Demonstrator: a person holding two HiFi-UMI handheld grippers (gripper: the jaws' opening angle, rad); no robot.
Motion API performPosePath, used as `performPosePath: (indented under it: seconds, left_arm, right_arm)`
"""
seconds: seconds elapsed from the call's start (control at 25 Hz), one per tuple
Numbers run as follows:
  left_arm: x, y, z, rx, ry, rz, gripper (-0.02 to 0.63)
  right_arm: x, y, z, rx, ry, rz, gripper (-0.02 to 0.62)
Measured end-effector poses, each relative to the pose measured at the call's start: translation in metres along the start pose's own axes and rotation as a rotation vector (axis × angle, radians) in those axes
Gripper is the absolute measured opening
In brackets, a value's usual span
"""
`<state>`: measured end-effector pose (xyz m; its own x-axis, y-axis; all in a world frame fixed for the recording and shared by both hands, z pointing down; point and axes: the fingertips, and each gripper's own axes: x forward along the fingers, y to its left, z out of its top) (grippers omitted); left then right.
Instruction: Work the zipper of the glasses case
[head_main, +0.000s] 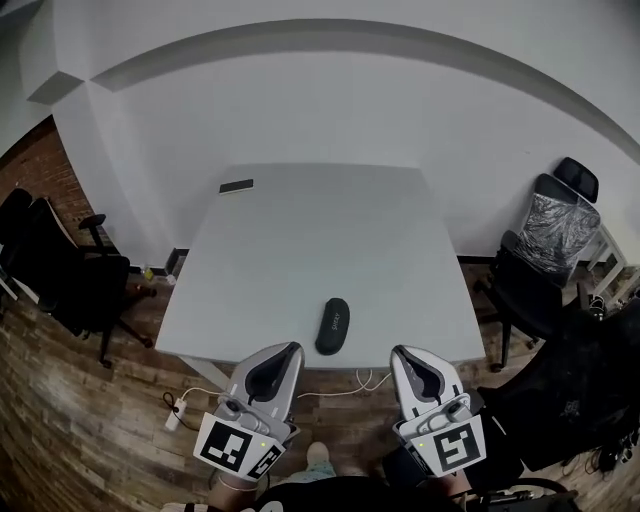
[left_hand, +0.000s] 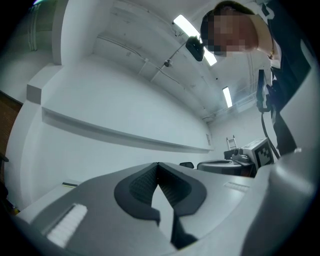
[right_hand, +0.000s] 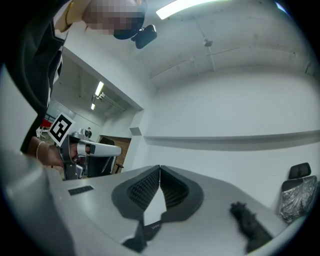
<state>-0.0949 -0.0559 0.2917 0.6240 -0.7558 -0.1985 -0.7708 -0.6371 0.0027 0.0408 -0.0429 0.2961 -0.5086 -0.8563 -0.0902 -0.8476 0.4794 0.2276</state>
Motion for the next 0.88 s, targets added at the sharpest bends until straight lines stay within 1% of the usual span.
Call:
performPosePath:
  seconds: [0.16, 0.32, 0.44, 0.52, 0.6, 0.68, 0.76, 0.84, 0.88]
  left_arm:
    - [0.041, 0.030, -0.001, -0.001, -0.009, -0.027, 0.003]
    - [0.068, 0.041, -0.003, -0.011, -0.002, -0.042, 0.003]
    - [0.082, 0.050, -0.012, -0.024, 0.026, -0.015, 0.003]
    - [0.089, 0.057, -0.022, -0.067, 0.049, -0.001, 0.003]
    - [0.096, 0.062, -0.036, -0.135, 0.099, -0.009, 0.006]
    - [0.106, 0.064, -0.059, -0.210, 0.174, -0.046, 0.073]
    - [0.118, 0.068, -0.092, -0.277, 0.260, -0.075, 0.146]
    - [0.127, 0.077, -0.133, -0.318, 0.369, -0.070, 0.192]
    - [0.131, 0.082, -0.154, -0.331, 0.428, -0.059, 0.226]
  right_arm:
    - [0.043, -0.020, 0.001, -0.023, -0.025, -0.006, 0.008]
    - [0.064, -0.034, -0.002, -0.034, -0.022, -0.004, 0.008]
    - [0.071, -0.047, -0.006, -0.033, -0.016, -0.010, 0.009]
    - [0.074, -0.052, -0.009, -0.030, -0.016, -0.013, 0.008]
    - [0.076, -0.057, -0.011, -0.023, -0.007, -0.018, 0.009]
    - [0.077, -0.063, -0.013, -0.017, 0.007, -0.023, 0.008]
    - [0.078, -0.066, -0.012, -0.029, -0.008, -0.013, 0.008]
    - [0.078, -0.067, -0.013, -0.035, -0.014, -0.006, 0.009]
    - [0.077, -0.067, -0.014, -0.036, -0.015, -0.004, 0.009]
